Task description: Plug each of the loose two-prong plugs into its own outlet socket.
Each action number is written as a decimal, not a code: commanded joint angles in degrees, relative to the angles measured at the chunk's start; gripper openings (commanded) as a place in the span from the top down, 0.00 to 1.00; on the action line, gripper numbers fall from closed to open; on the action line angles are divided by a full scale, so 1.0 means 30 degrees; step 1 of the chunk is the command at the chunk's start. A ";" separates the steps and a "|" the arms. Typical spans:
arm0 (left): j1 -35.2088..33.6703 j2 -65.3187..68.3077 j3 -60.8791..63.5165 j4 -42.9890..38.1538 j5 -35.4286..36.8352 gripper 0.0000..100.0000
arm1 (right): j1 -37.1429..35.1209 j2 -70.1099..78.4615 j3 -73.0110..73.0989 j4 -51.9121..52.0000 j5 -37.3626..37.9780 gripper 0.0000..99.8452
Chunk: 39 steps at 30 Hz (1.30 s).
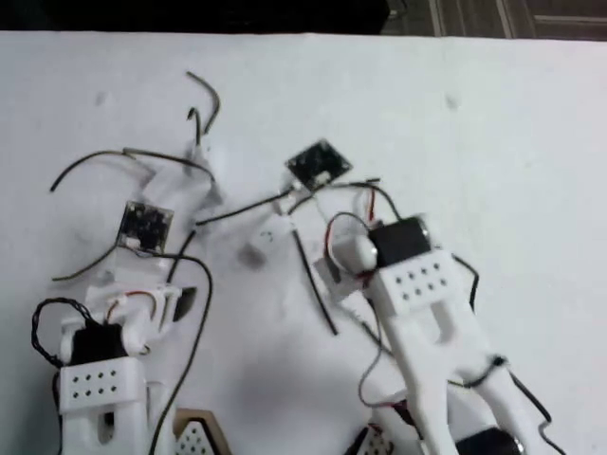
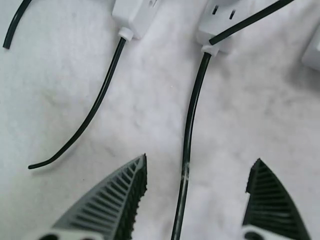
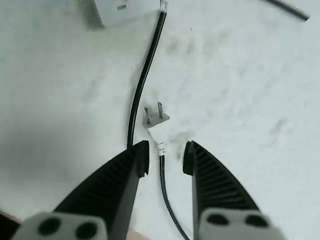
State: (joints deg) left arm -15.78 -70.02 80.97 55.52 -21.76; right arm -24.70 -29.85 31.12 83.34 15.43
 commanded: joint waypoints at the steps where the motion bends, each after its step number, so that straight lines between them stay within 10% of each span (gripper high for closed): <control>1: -0.0073 -0.0278 -0.0059 -0.0322 0.0059 0.68 | 0.0337 0.1480 0.0791 -0.0542 -0.2725 0.88; 12: -0.0132 -0.0278 -0.0059 -0.0293 0.0059 0.68 | 0.0308 0.3414 0.1114 -0.1685 -1.5004 0.88; 24: -0.0132 -0.0278 -0.0059 -0.0293 0.0059 0.68 | -0.0132 0.6989 0.0703 -0.1685 -1.5209 0.70; 39: -0.0132 -0.0278 -0.0059 -0.0293 0.0059 0.68 | -0.0923 0.9333 -0.0176 -0.3590 -1.5209 0.72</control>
State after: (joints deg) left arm -15.78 -70.02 80.97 55.52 -21.76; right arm -28.84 -1.54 31.03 74.46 -30.11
